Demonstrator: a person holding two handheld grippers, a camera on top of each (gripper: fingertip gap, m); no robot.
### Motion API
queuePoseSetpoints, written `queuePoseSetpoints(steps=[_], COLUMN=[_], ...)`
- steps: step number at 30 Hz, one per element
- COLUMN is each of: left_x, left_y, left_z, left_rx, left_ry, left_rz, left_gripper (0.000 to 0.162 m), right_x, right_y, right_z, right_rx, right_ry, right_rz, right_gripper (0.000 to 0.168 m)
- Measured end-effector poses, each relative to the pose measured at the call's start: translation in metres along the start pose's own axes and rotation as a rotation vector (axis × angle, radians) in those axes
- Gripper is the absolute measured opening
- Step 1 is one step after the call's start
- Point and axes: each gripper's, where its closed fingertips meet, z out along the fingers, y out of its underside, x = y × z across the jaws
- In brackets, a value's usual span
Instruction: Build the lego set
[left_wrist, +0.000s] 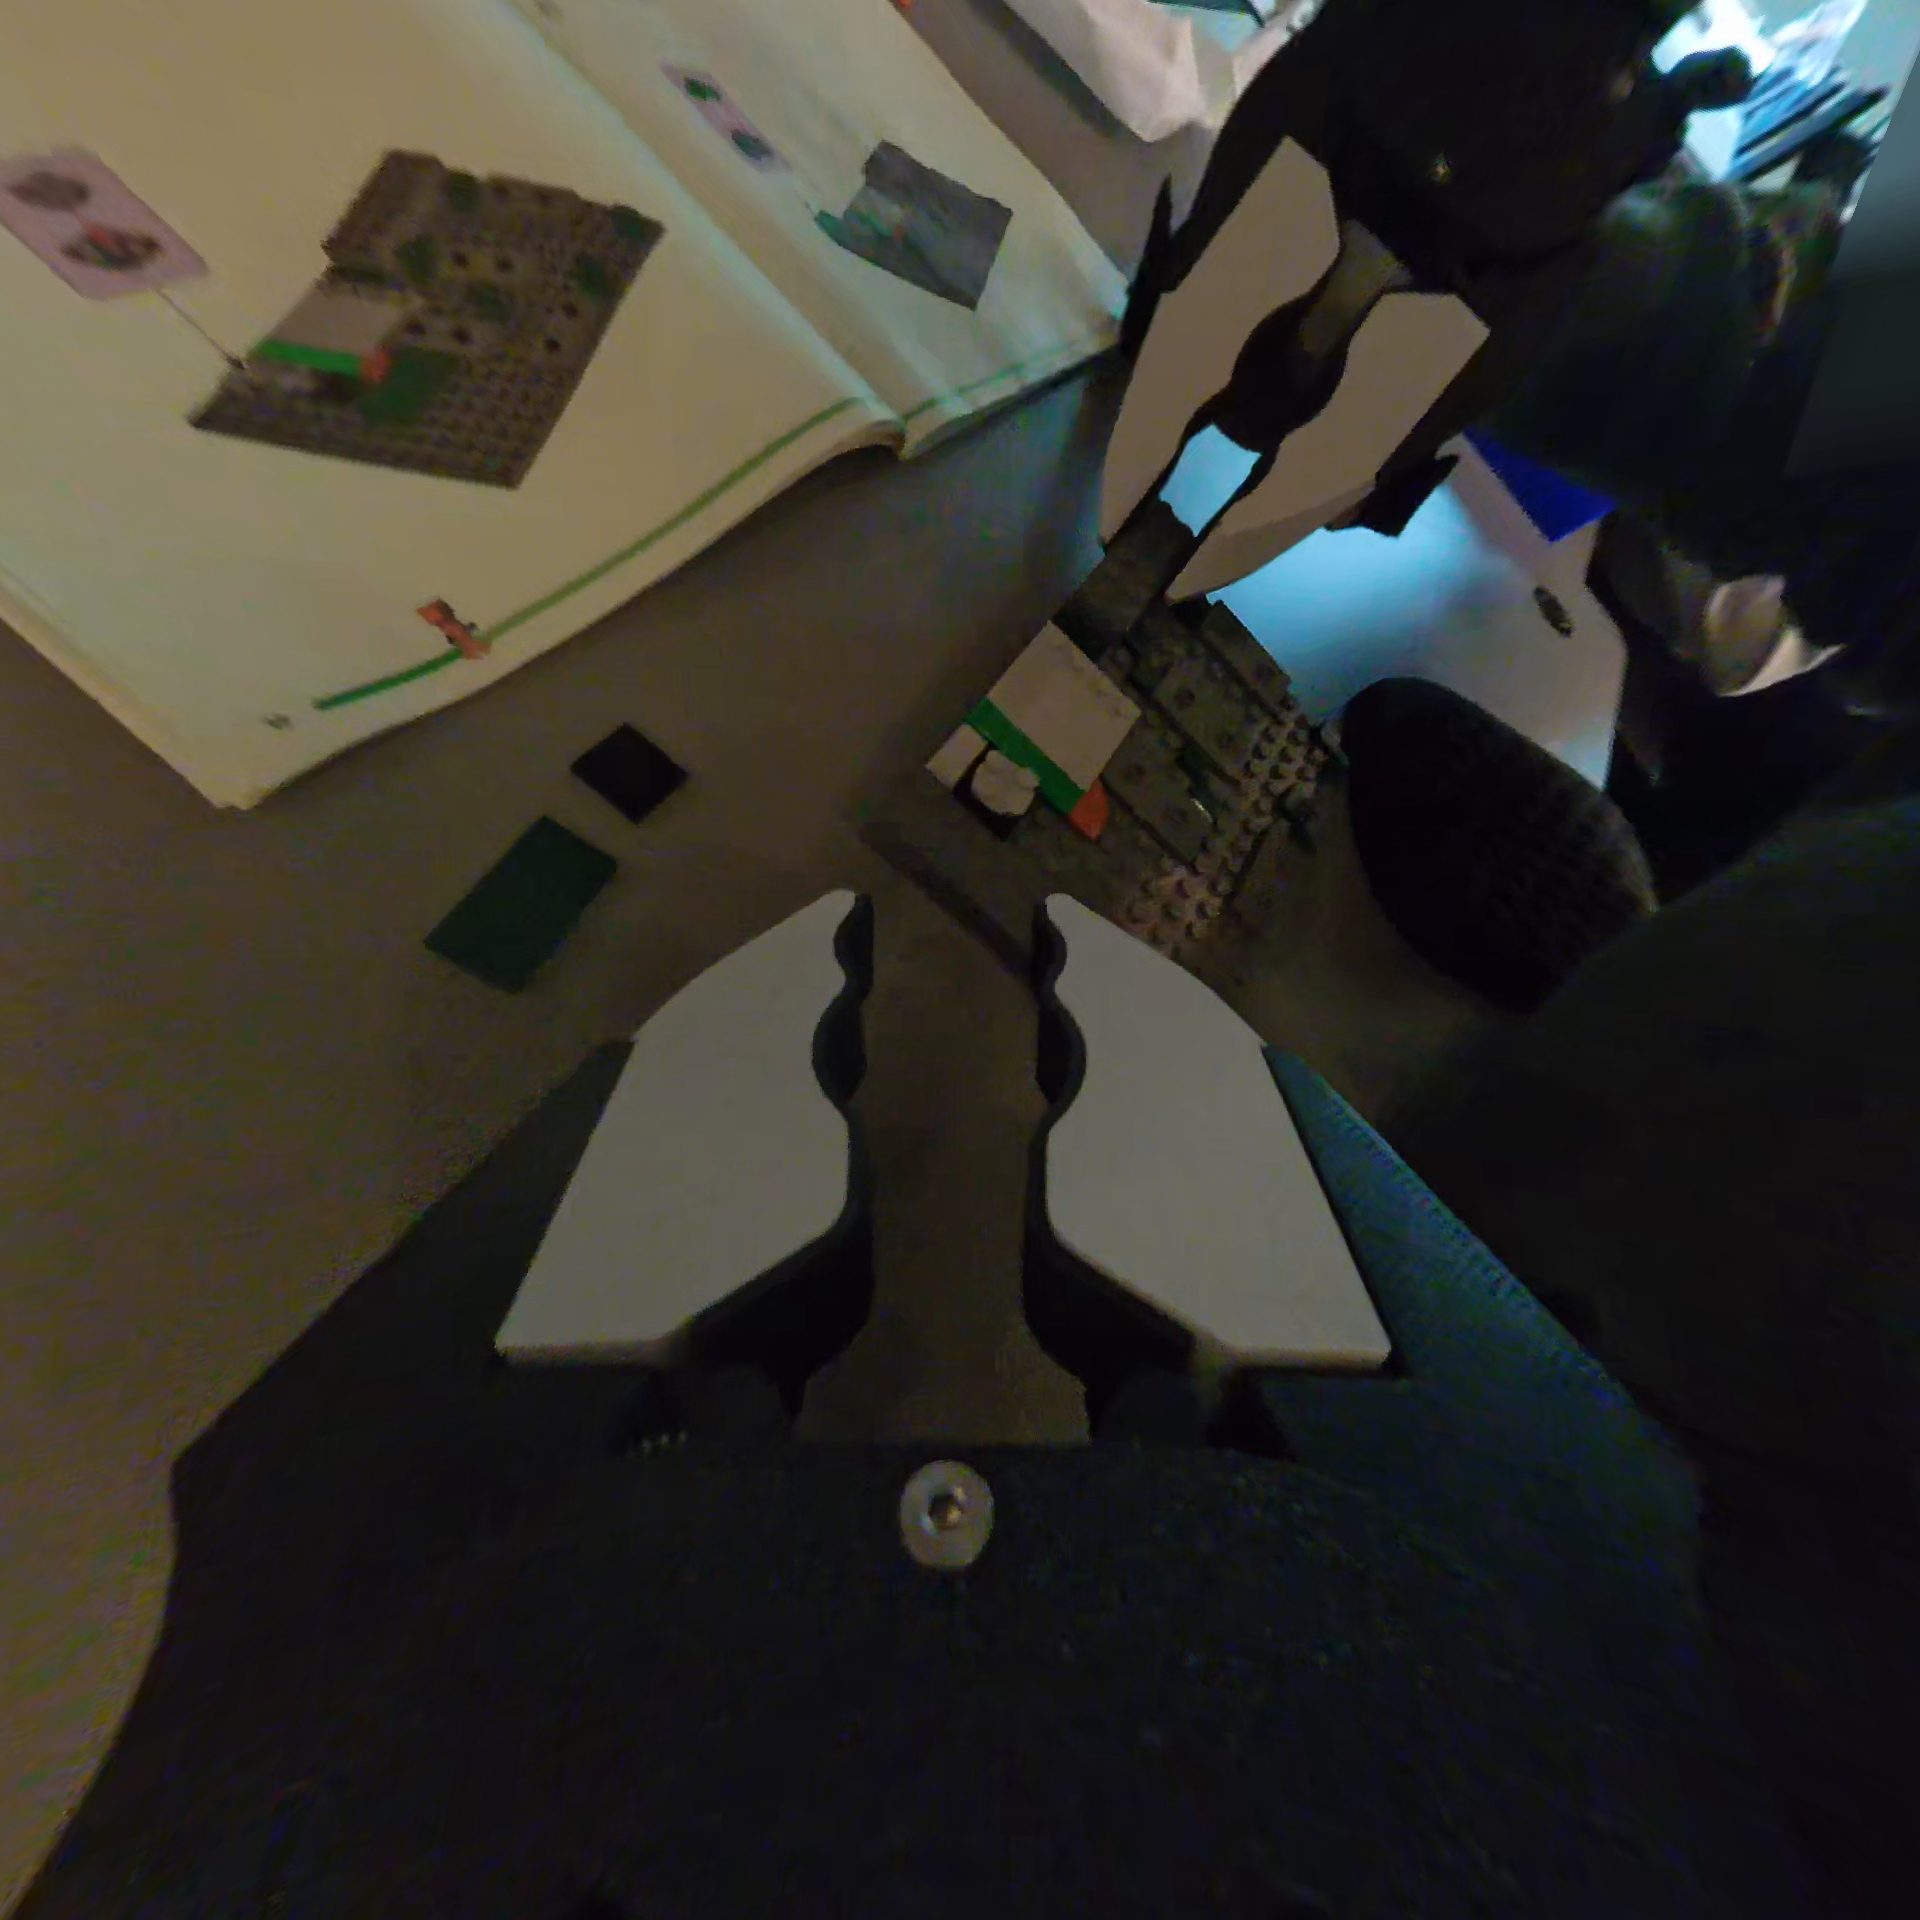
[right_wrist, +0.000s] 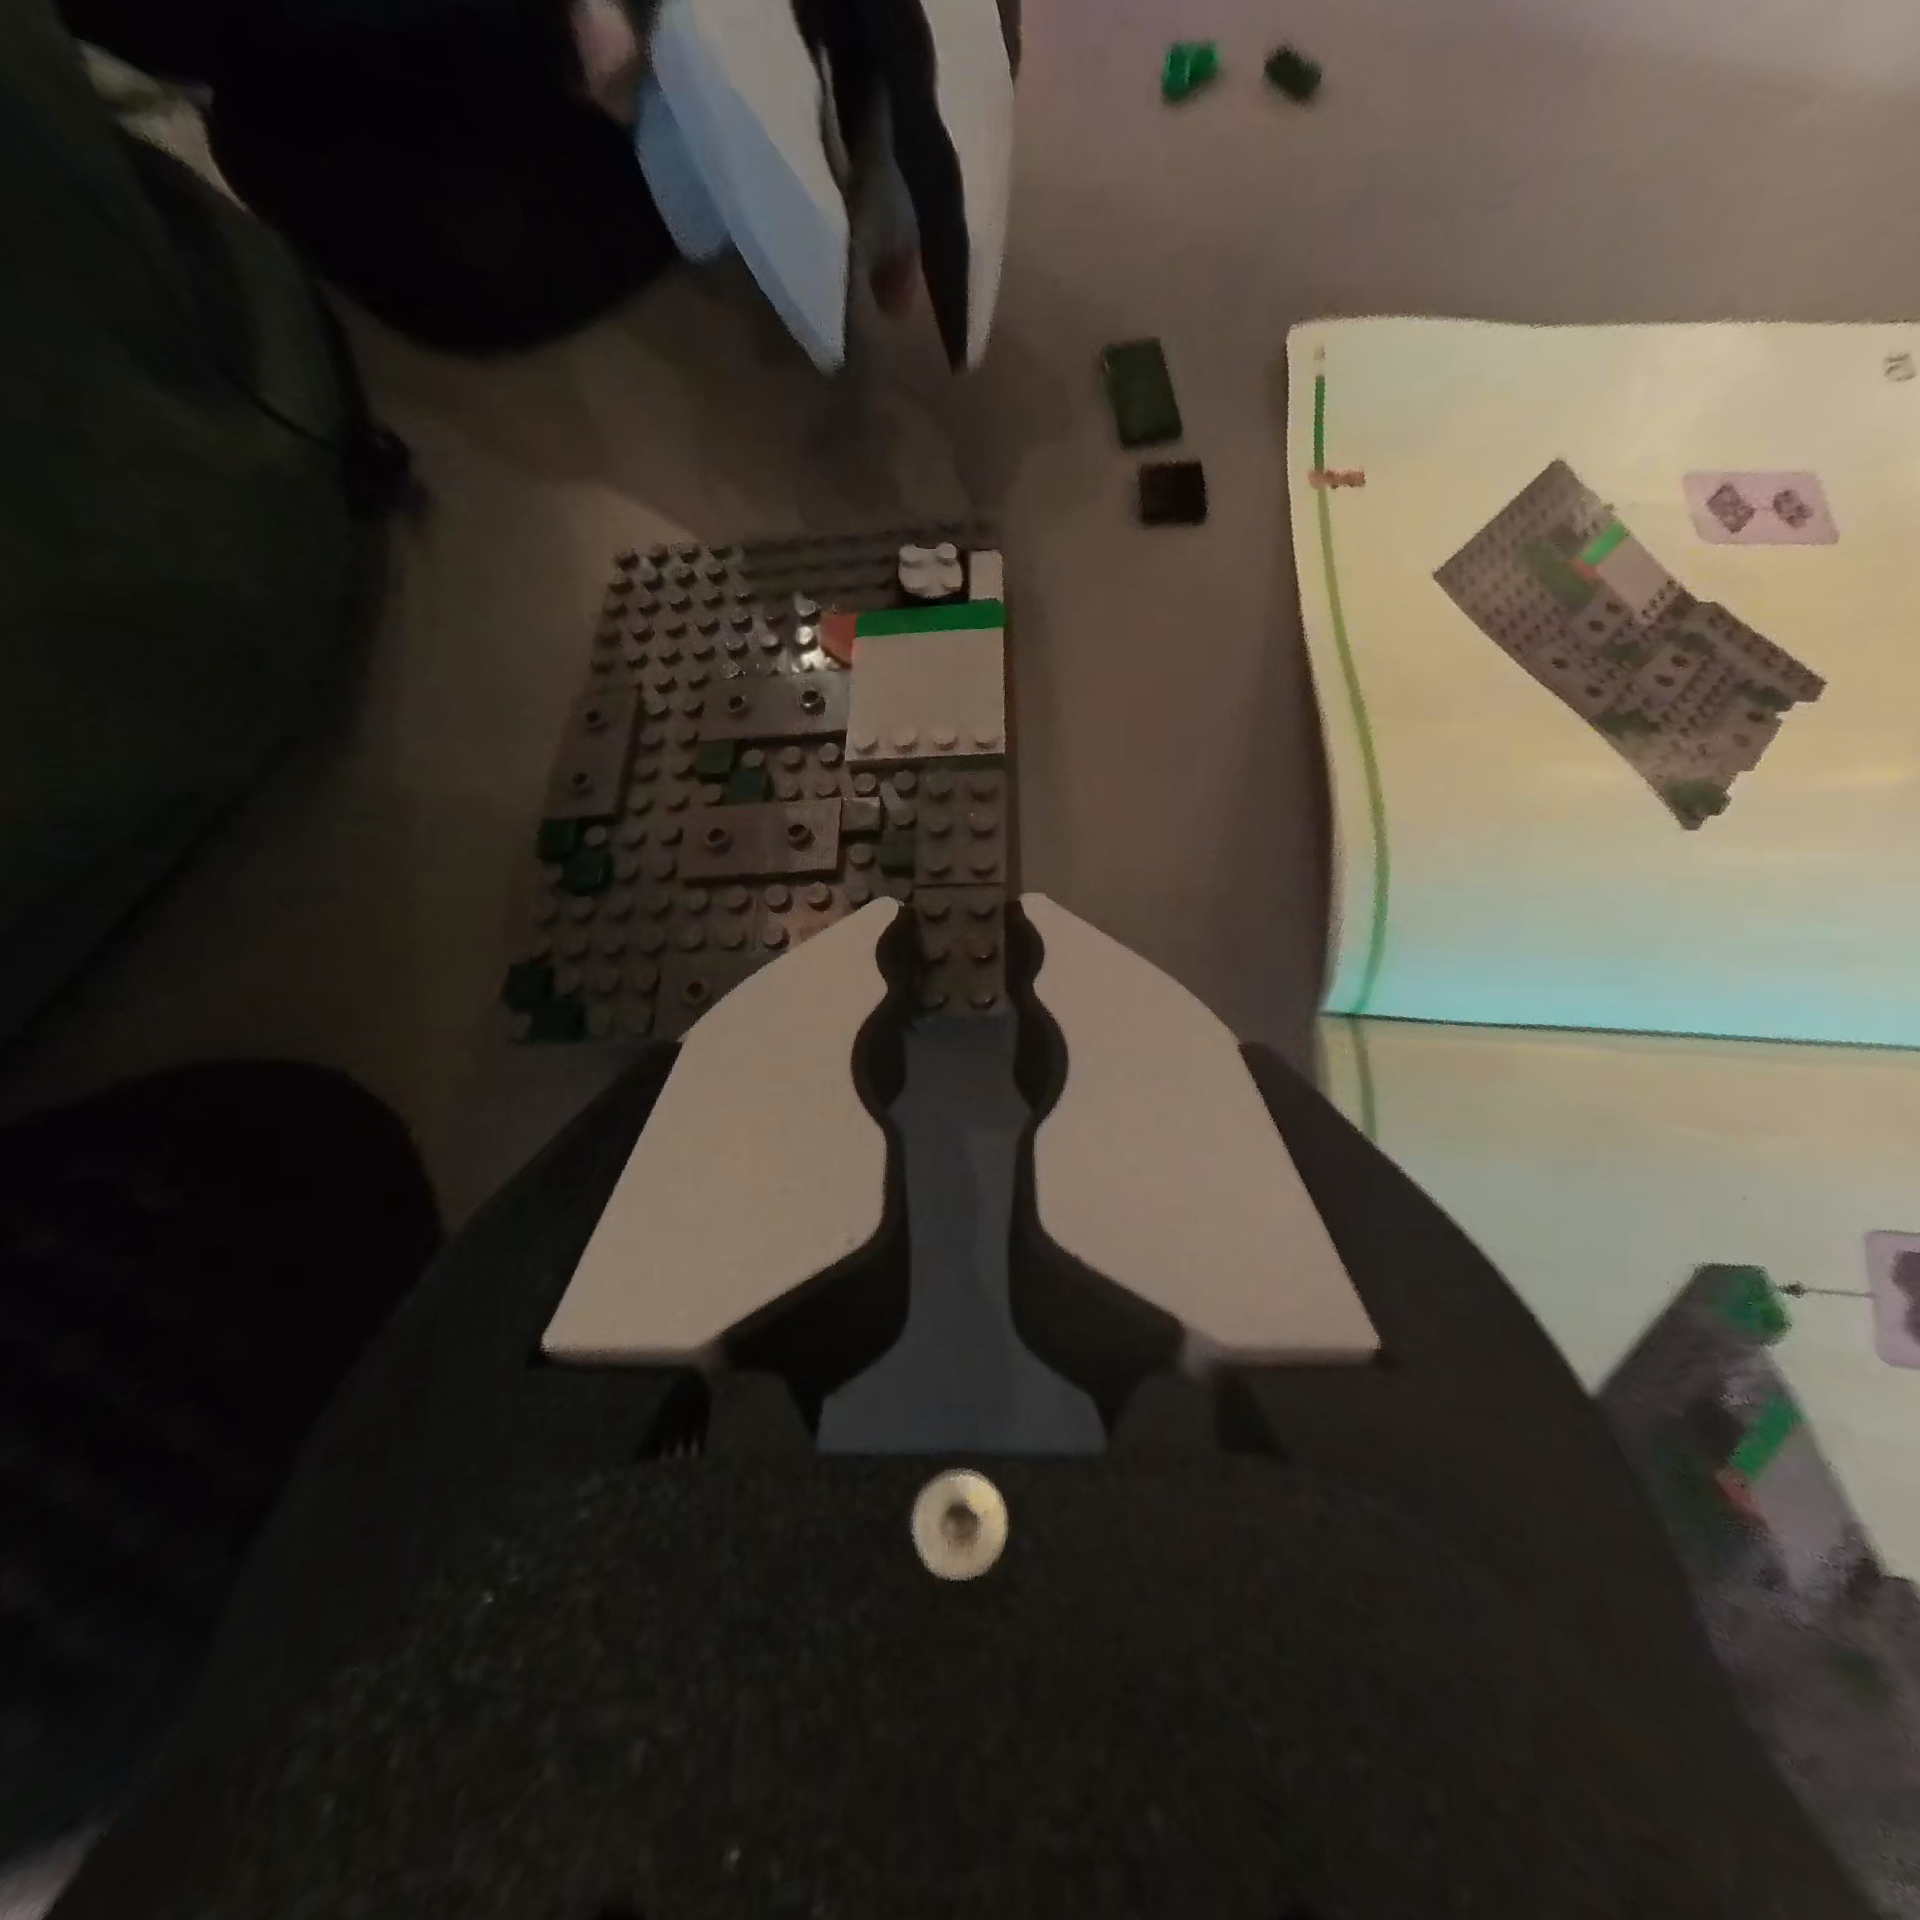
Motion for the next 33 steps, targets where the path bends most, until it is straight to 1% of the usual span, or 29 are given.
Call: queuePoseSetpoints(steps=[7, 10, 13, 15, 22, 27, 33], left_x=[0.014, 0.023, 0.033, 0.036, 0.038, 0.035, 0.035], left_y=[-0.001, -0.006, -0.014, -0.016, -0.018, -0.018, -0.02], left_z=[0.008, 0.012, 0.014, 0.015, 0.018, 0.02, 0.02], left_rx=[-0.006, 0.024, 0.067, 0.084, 0.104, 0.107, 0.104], left_ry=[0.149, 0.235, 0.343, 0.381, 0.425, 0.41, 0.418], left_rz=[-0.139, -0.24, -0.378, -0.432, -0.534, -0.559, -0.573], left_gripper=[0.034, 0.035, 0.035, 0.034, 0.024, 0.014, 0.012], right_x=[-0.013, -0.018, -0.021, -0.022, -0.02, -0.019, -0.018], right_y=[-0.008, -0.016, -0.02, -0.022, -0.024, -0.026, -0.023], right_z=[-0.006, -0.009, -0.009, -0.008, -0.005, -0.003, -0.002], right_rx=[0.117, 0.139, 0.152, 0.159, 0.17, 0.173, 0.16], right_ry=[0.049, 0.059, 0.061, 0.063, 0.07, 0.082, 0.104], right_rz=[-0.002, -0.023, -0.036, -0.04, -0.044, -0.05, -0.067], right_gripper=[0.016, 0.016, 0.016, 0.016, 0.016, 0.016, 0.016])
